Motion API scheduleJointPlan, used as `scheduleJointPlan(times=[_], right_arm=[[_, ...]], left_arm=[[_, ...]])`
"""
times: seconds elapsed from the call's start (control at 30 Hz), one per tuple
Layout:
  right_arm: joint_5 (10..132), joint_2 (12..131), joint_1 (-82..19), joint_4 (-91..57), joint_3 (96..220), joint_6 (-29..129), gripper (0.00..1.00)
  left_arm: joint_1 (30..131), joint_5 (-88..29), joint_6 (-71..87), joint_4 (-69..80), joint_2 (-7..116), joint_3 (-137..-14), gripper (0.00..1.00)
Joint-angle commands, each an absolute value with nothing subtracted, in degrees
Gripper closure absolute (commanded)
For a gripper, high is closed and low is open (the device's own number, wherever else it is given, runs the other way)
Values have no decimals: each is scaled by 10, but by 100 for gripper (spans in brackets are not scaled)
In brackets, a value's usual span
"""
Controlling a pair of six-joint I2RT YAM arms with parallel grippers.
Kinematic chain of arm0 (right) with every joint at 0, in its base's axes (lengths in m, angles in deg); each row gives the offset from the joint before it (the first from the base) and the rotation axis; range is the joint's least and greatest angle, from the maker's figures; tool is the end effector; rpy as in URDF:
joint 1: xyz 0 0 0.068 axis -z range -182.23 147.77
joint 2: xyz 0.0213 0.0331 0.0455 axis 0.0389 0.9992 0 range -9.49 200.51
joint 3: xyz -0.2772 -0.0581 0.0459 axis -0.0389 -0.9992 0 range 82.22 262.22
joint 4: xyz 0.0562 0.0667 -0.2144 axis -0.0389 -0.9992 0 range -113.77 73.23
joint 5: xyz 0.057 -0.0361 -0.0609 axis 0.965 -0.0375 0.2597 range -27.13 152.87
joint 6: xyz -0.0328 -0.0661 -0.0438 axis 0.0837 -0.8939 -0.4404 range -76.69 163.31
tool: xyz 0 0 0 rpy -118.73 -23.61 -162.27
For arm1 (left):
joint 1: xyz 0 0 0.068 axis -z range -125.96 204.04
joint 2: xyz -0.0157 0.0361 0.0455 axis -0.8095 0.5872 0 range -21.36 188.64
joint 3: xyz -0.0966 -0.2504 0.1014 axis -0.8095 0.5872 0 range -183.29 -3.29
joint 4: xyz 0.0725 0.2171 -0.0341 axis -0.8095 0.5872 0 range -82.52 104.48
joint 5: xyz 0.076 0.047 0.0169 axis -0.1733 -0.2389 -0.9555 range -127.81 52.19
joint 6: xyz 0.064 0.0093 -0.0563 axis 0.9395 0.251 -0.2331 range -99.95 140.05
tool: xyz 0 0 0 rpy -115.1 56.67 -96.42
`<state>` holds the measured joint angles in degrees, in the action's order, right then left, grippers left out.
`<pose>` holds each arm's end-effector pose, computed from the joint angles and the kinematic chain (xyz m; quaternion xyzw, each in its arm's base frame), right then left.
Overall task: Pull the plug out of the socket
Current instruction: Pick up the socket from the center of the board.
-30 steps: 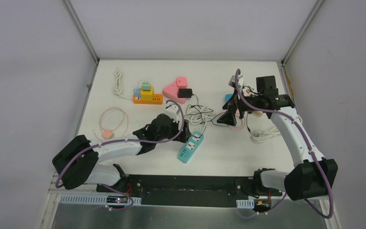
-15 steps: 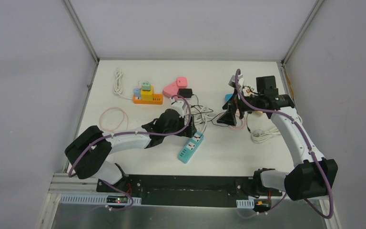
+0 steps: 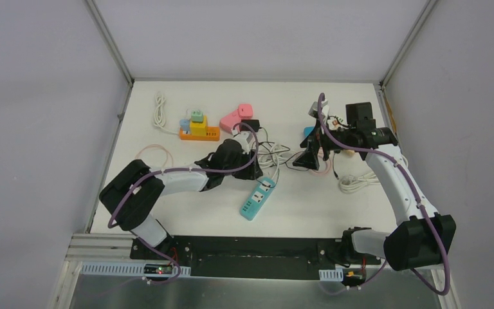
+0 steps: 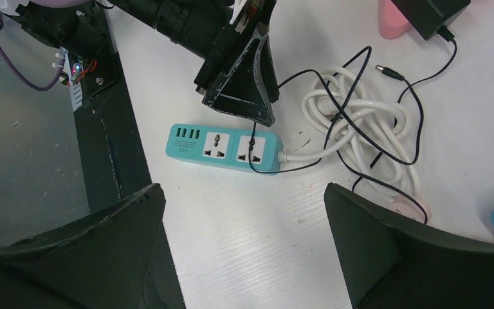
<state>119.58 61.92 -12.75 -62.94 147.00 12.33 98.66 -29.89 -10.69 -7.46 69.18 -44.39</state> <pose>0.2040 0.1022 0.3205 -0.4372 0.7263 0.3932 0.3560 0.2270 -0.2387 0.1853 0.1386 0.8725 -0.3324 0.3303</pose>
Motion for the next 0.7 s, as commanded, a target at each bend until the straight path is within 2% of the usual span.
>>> scheduleJointPlan(times=[0.0, 0.3, 0.4, 0.5, 0.67], right_arm=[[1220, 616, -124, -621, 1472, 112, 0], [1208, 611, -124, -624, 1472, 110, 0], [1207, 611, -124, -623, 1473, 109, 0], [1208, 613, -124, -624, 1472, 107, 0], [1209, 615, -124, -627, 1474, 105, 0]], left_arm=[[988, -199, -119, -155, 694, -479, 50], [990, -25, -199, -262, 815, -561, 46], [999, -36, -173, -236, 803, -560, 37], [1015, -74, -108, -148, 752, -563, 28], [1029, -136, -39, -36, 661, -549, 22]])
